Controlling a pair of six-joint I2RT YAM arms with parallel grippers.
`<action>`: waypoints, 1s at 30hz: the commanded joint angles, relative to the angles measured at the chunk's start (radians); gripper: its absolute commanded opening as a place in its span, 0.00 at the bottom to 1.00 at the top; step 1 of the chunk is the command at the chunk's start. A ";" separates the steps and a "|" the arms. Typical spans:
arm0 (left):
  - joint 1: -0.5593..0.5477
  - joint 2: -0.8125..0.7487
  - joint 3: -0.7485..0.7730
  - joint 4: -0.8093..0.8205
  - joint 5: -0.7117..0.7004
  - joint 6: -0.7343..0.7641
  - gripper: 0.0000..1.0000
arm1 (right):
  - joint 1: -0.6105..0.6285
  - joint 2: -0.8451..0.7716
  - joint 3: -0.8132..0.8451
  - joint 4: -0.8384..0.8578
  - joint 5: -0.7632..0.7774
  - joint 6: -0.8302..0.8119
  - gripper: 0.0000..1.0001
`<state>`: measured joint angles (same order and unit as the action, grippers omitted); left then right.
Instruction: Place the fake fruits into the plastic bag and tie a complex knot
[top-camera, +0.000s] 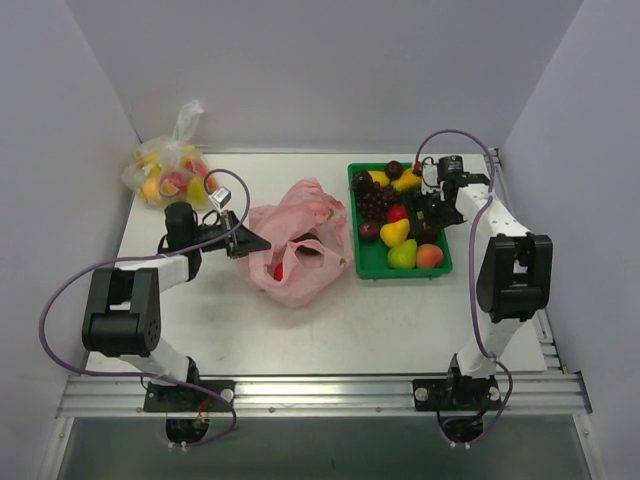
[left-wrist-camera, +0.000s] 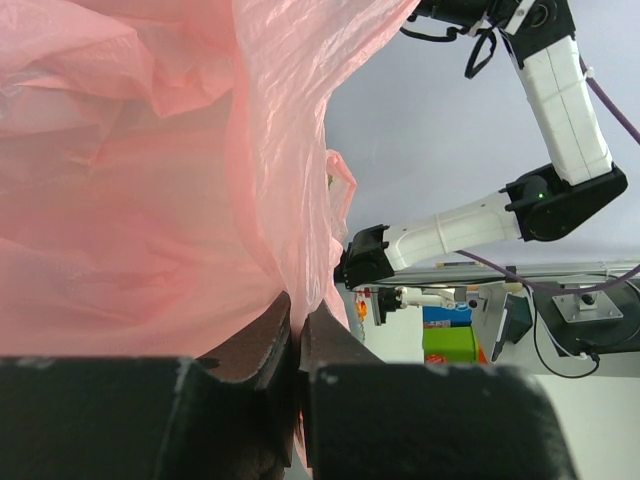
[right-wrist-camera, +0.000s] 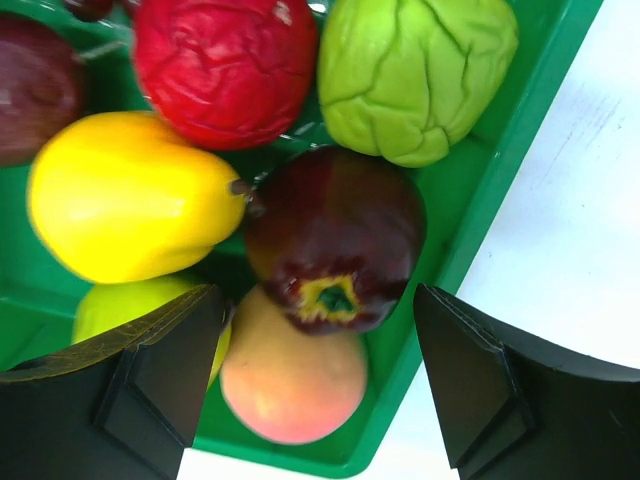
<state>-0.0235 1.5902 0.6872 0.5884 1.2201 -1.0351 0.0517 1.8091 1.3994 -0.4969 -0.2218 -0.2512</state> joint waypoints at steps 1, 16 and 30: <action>0.002 0.008 0.028 0.050 0.013 0.021 0.10 | -0.009 0.022 0.013 -0.003 0.047 -0.020 0.79; 0.004 0.014 0.029 0.050 0.018 0.021 0.10 | 0.025 0.108 0.001 0.027 0.048 0.000 0.79; 0.004 0.016 0.035 0.050 0.021 0.020 0.10 | -0.012 -0.074 0.055 -0.040 0.024 -0.028 0.52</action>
<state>-0.0235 1.6035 0.6872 0.5884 1.2205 -1.0351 0.0601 1.8652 1.4006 -0.4831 -0.1871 -0.2600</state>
